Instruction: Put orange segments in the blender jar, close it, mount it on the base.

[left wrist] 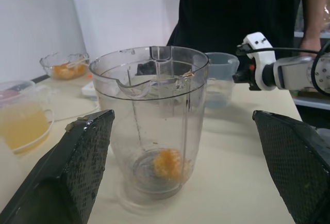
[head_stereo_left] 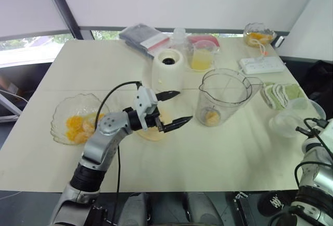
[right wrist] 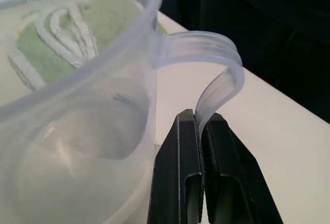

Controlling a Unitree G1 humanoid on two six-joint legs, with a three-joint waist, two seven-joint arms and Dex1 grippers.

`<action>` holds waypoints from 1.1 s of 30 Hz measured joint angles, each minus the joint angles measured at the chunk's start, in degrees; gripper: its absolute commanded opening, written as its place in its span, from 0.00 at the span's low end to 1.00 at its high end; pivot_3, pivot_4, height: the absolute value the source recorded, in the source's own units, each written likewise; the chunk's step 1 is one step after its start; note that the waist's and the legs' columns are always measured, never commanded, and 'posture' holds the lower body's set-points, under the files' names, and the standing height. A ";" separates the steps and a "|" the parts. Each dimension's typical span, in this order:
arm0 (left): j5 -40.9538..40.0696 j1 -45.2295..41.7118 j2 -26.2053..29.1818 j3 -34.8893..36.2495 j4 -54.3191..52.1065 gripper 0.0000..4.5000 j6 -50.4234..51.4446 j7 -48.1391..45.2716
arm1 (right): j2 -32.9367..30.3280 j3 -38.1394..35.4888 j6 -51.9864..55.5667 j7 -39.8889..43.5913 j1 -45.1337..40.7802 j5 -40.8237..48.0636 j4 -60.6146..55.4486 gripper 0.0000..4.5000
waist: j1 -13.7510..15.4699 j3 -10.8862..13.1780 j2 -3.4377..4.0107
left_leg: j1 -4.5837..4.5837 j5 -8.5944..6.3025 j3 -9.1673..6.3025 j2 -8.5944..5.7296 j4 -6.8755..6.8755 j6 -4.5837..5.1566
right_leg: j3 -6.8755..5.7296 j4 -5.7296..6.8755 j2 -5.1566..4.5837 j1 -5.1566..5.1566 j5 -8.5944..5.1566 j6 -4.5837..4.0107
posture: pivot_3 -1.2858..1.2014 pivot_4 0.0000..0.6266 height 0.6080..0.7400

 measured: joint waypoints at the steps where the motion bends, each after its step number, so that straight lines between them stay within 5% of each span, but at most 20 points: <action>1: 0.00 0.01 0.04 0.00 -0.03 1.00 0.00 0.06 | -0.02 0.27 -0.06 -0.08 0.45 0.04 0.00 0.01 | 0.00 0.00 0.00 | 0.00 0.00 0.00 0.00 0.00 0.00 | 0.00 0.00 0.00 0.00 0.00 0.00 | 0.52 0.24 1.00; 15: 0.09 0.68 0.40 -0.02 -0.14 1.00 -0.02 0.36 | -0.50 1.49 -1.03 -1.15 2.35 2.15 0.06 0.01 | 0.00 0.01 -0.02 | 0.00 0.00 0.00 0.01 0.00 0.00 | 0.00 -0.01 0.00 0.00 0.00 0.00 | 0.52 0.24 1.00; 24: 0.10 1.09 0.34 -0.09 -0.77 1.00 -0.15 0.20 | -0.35 2.25 0.21 -0.69 4.38 4.21 -0.07 0.99 | -0.11 0.02 -0.04 | 0.01 0.00 0.02 0.02 0.00 0.00 | 0.02 -0.04 0.01 0.00 -0.01 0.00 | 0.52 0.24 1.00; 33: 0.15 1.15 0.26 -0.12 -0.73 1.00 -0.58 -0.80 | 2.59 2.58 2.95 -2.65 10.91 6.00 -11.19 0.99 | 0.14 0.02 -0.03 | -0.03 0.00 -0.01 0.09 -0.01 0.00 | 0.01 -0.07 0.01 0.00 -0.03 0.01 | 0.52 0.24 1.00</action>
